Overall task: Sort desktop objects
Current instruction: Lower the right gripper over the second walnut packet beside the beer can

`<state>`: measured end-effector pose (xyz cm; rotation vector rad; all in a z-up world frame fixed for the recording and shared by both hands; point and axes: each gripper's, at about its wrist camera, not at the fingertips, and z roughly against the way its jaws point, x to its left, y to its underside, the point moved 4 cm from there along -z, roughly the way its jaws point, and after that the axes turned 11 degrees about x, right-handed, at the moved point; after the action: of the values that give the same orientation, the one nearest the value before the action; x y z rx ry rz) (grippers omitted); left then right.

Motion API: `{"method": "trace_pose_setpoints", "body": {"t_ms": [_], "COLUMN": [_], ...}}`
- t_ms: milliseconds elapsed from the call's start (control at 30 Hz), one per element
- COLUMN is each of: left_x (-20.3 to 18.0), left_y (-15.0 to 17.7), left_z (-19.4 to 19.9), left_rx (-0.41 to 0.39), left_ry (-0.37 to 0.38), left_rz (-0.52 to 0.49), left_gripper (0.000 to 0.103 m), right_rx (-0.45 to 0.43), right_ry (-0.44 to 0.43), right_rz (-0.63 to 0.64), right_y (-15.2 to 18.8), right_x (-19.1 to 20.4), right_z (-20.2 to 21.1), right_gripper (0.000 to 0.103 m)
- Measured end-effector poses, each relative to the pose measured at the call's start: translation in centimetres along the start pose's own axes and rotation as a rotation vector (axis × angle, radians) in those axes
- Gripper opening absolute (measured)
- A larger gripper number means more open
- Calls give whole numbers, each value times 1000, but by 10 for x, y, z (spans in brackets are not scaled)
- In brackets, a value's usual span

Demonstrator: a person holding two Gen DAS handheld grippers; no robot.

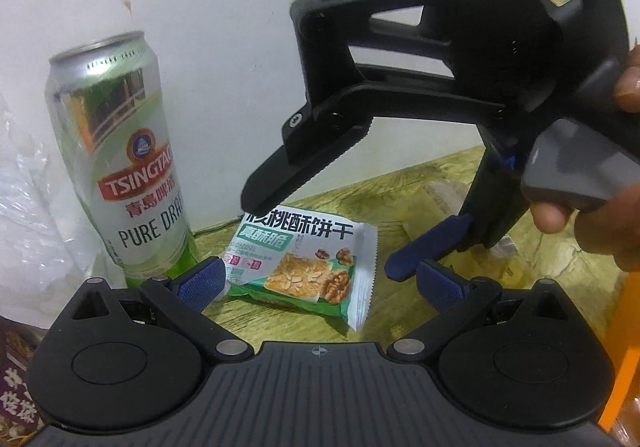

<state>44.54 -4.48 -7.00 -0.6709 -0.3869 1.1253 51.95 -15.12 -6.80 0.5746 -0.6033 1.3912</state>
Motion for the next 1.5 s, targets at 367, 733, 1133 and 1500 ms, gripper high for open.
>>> {"method": "trace_pose_setpoints", "body": {"t_ms": [367, 733, 1133, 1500], "left_x": [-3, 3, 26, 34], "left_y": [15, 23, 32, 48], "left_z": [-11, -10, -20, -13], "left_rx": [36, -8, 6, 42], "left_ry": [60, -34, -47, -1], "left_rz": [-23, -59, 7, 11], "left_gripper": [103, 103, 103, 103], "right_rx": [-8, -49, -63, -79], "right_ry": [-4, -1, 3, -40], "right_rz": [26, 4, 13, -21], "right_y": [-3, -6, -10, -6], "right_x": [4, -17, -31, -33], "right_z": [-4, 17, 33, 48], "right_gripper": [102, 102, 101, 101]}}
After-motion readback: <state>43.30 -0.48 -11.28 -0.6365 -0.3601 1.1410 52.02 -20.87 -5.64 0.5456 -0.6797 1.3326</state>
